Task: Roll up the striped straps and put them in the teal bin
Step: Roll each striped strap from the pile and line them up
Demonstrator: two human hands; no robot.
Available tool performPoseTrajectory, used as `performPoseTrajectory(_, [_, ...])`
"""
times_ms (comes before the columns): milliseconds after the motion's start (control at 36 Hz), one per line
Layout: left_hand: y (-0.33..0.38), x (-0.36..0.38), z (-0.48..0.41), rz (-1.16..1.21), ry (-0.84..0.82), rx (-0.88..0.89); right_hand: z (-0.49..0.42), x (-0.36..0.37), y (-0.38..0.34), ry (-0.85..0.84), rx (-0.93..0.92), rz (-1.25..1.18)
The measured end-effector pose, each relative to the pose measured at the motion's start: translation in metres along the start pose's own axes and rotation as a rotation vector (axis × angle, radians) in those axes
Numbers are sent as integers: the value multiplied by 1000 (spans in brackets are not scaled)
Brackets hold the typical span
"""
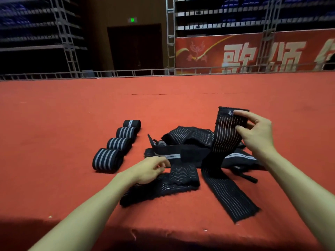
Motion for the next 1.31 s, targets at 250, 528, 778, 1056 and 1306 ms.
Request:
performPoseTrajectory(250, [3, 31, -14, 120, 94, 208, 12, -9, 1, -51, -44, 59])
performPoseTrajectory(528, [-10, 43, -17, 316, 243, 174, 26, -1, 15, -90, -29, 116])
performPoseTrajectory(778, [-2, 36, -18, 186, 215, 200, 33, 6, 20, -117, -14, 123])
performPoseTrajectory(1056, [44, 16, -28, 76, 110, 408, 33, 7, 15, -127, -48, 146])
performPoseTrajectory(1306, [51, 12, -29, 51, 118, 367, 37, 0, 9, -112, -47, 153])
Point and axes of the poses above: each hand's wrist, its own z-axis away from the middle knuckle, its own x-axis out of the palm, y = z × x, the point moved 5 cm from there along -z, towards the middle knuckle, and after that the axes turned 14 degrees about z, right-handed, at the moved point
